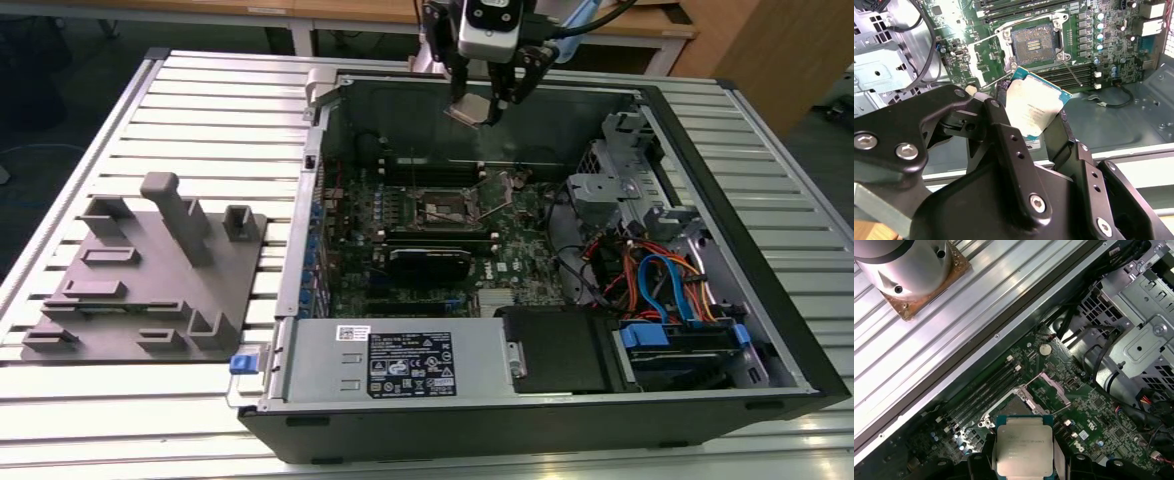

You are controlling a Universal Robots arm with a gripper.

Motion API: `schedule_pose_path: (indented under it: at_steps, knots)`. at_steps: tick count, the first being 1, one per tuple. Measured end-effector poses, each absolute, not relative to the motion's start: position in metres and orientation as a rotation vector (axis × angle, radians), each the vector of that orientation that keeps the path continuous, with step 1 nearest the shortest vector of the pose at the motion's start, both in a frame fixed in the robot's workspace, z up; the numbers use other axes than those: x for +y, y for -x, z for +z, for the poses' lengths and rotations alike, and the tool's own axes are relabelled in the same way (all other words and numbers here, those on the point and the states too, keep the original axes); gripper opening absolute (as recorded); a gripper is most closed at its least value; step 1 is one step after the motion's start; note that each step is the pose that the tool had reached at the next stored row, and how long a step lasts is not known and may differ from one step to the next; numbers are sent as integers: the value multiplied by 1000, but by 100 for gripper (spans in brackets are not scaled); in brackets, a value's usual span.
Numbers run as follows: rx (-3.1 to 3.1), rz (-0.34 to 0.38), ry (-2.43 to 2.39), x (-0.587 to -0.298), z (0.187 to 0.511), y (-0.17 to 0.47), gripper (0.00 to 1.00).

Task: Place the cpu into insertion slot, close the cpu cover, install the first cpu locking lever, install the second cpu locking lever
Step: 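Place the cpu into insertion slot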

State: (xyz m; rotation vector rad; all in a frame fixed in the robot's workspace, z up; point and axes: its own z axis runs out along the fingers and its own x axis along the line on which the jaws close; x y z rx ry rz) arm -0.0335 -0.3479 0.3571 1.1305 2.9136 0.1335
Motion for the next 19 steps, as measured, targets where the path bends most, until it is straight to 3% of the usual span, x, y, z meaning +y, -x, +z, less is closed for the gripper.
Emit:
schedule_pose_path:
  at_steps: [19]
  knots:
    - [2874,133,-1220,-348,357,33,54]
